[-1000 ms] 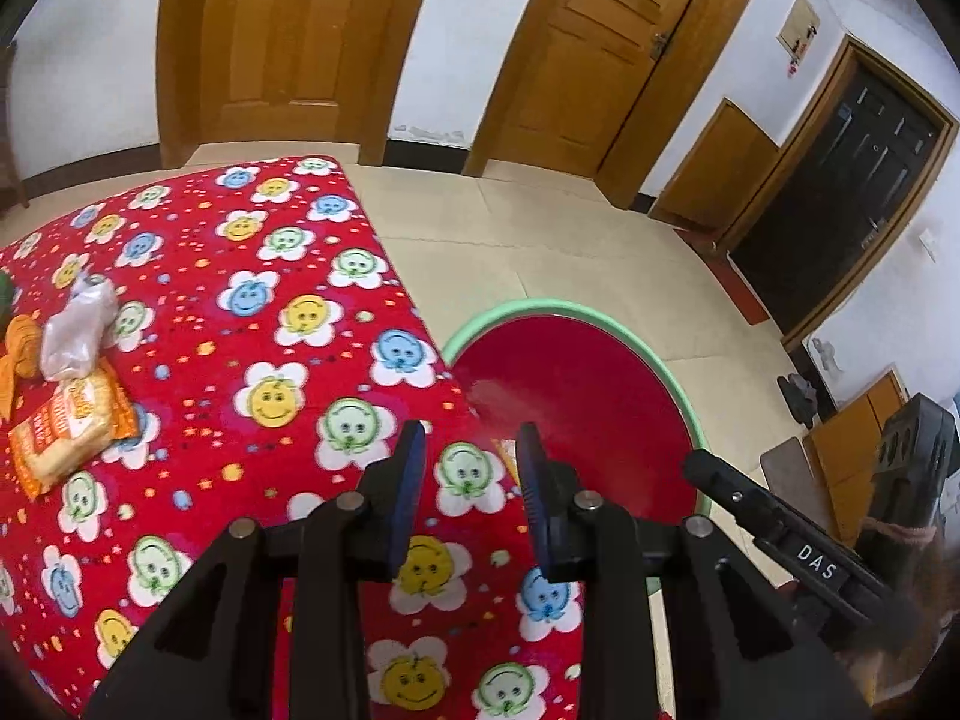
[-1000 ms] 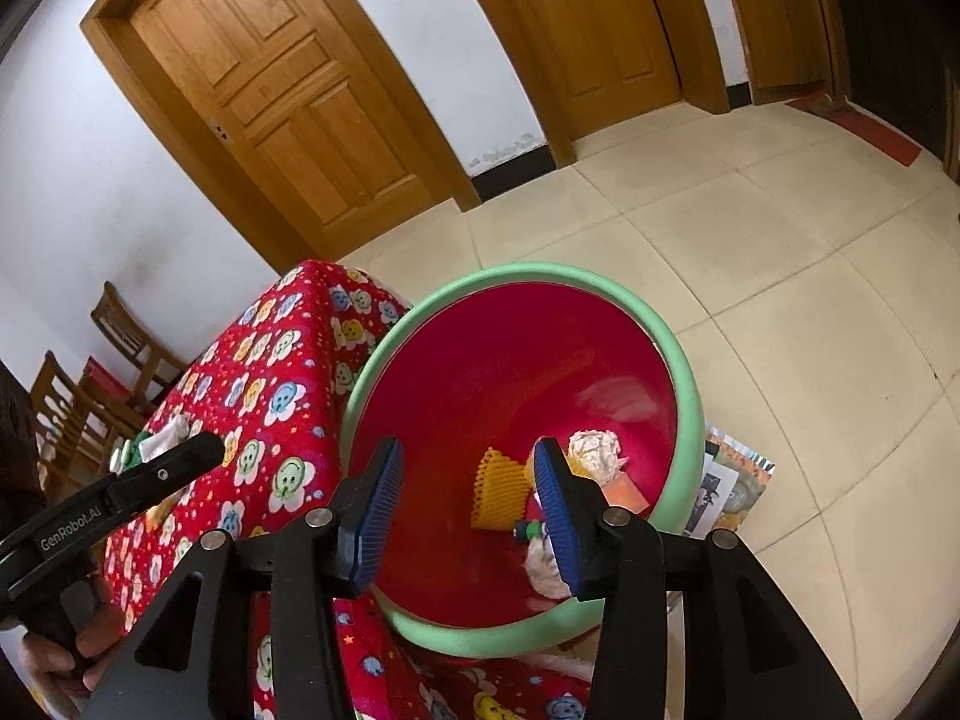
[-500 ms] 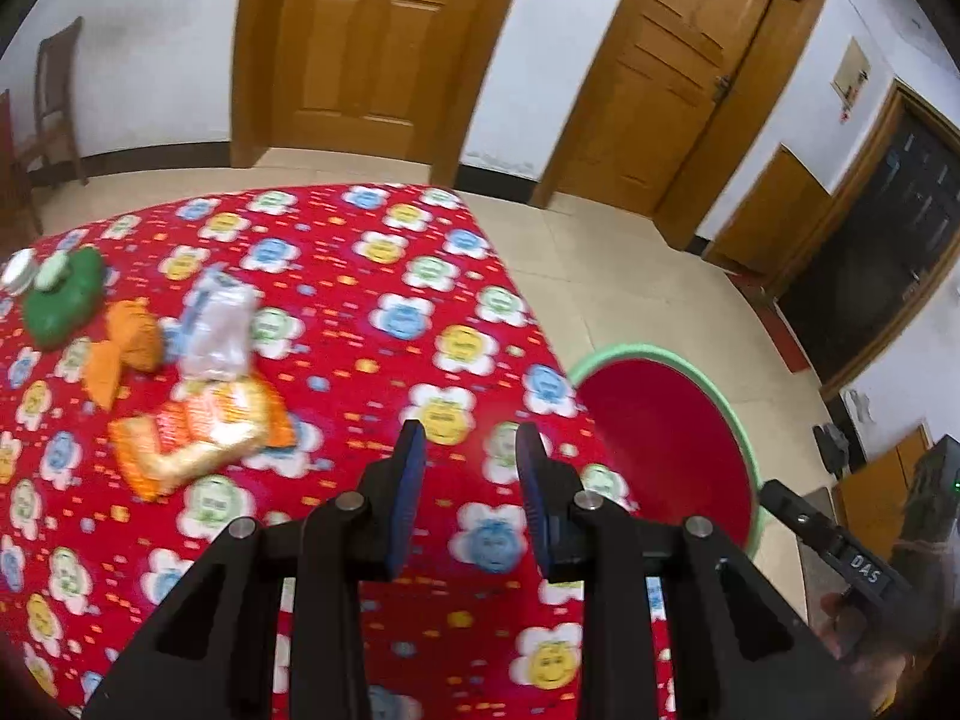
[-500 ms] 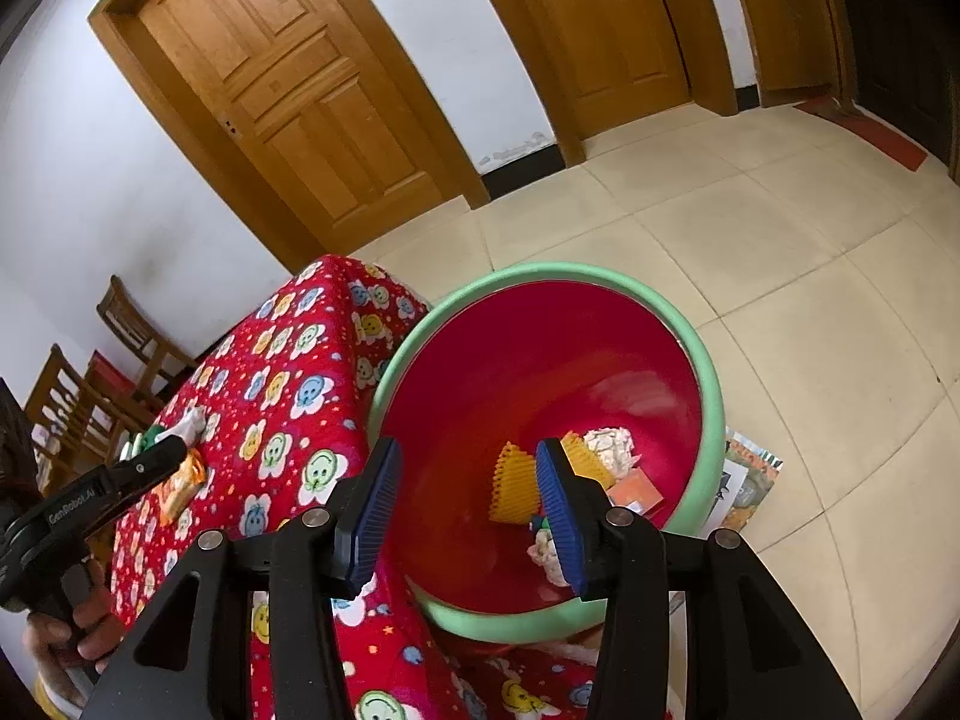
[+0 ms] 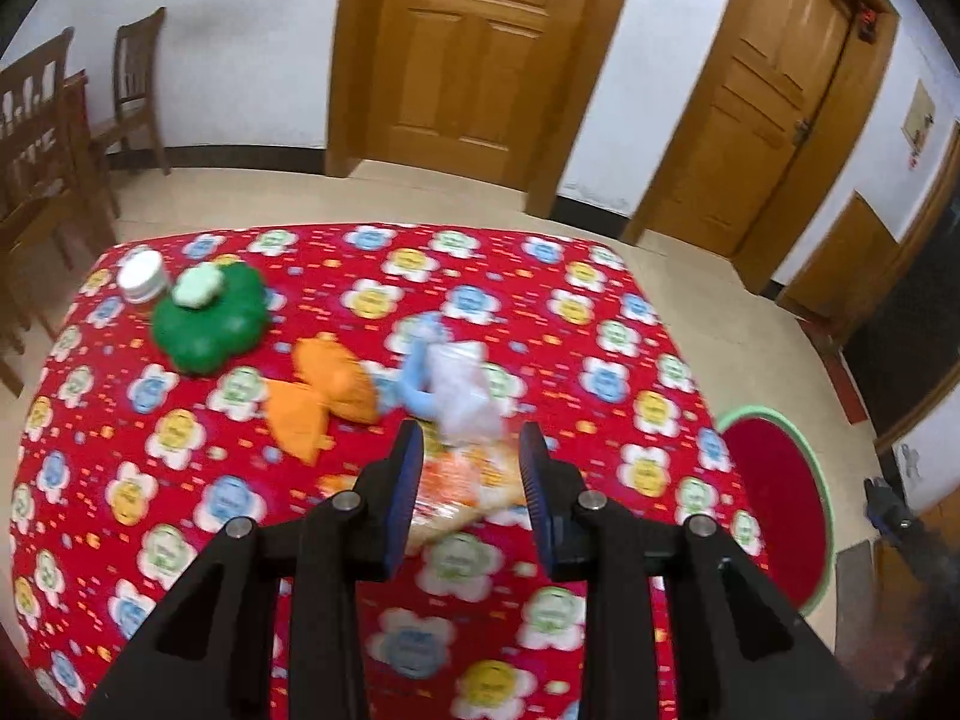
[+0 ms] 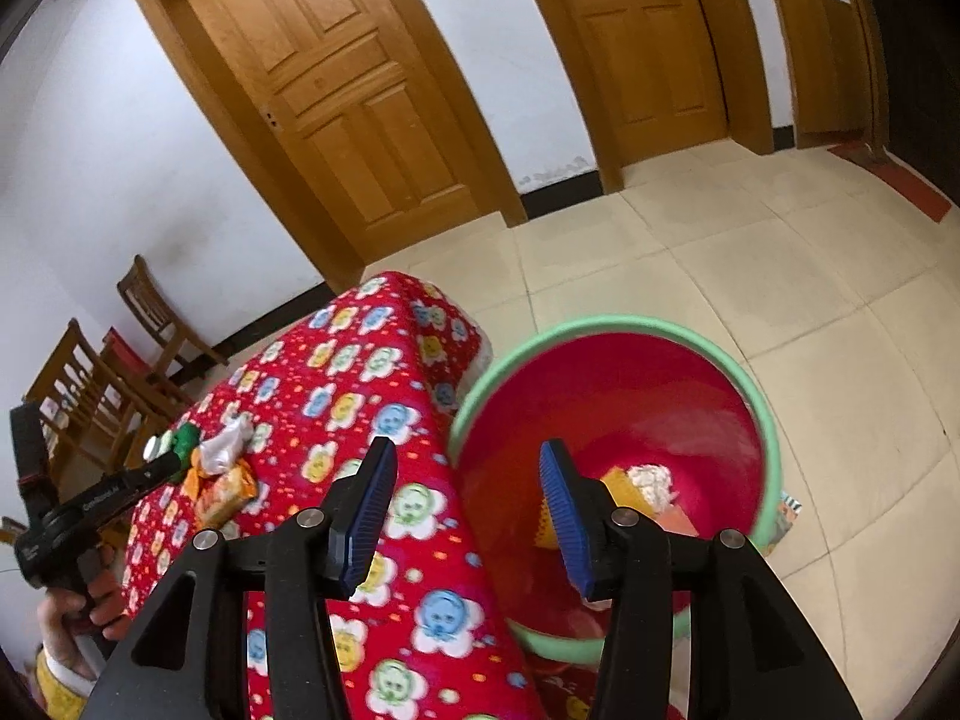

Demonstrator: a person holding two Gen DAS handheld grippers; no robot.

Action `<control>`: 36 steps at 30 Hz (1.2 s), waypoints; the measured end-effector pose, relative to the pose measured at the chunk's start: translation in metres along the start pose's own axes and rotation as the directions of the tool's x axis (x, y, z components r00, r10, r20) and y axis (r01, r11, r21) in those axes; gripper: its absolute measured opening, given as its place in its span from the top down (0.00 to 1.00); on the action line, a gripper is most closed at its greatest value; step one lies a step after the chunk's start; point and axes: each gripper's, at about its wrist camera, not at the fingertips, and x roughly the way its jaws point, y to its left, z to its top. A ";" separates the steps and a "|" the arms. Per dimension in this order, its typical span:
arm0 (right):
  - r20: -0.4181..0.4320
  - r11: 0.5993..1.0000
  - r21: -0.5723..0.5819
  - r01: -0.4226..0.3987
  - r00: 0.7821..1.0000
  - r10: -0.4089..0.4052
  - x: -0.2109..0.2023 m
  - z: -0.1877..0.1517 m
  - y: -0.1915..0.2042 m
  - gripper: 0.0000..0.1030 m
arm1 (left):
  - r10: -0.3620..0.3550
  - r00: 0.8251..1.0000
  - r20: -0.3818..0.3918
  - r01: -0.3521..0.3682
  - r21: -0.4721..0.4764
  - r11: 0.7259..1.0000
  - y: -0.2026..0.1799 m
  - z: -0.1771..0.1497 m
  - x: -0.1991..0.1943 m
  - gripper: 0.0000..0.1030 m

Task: Collect trash
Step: 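Move both open tools back over the table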

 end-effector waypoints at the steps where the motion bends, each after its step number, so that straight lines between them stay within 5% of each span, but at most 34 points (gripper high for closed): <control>1: 0.001 1.000 -0.007 -0.004 1.000 0.004 0.001 0.001 0.005 0.51 | 0.008 1.000 0.000 -0.008 -0.001 1.000 0.004 0.001 0.001 0.69; 26: -0.071 0.997 -0.074 0.012 0.997 -0.017 0.059 0.009 0.062 0.50 | 0.081 0.994 -0.080 -0.083 -0.020 0.996 0.064 0.019 0.091 0.51; 36: -0.111 0.991 -0.134 -0.014 0.994 -0.001 0.077 0.004 0.087 0.50 | 0.067 0.997 -0.031 -0.069 -0.052 0.996 0.069 0.013 0.083 0.58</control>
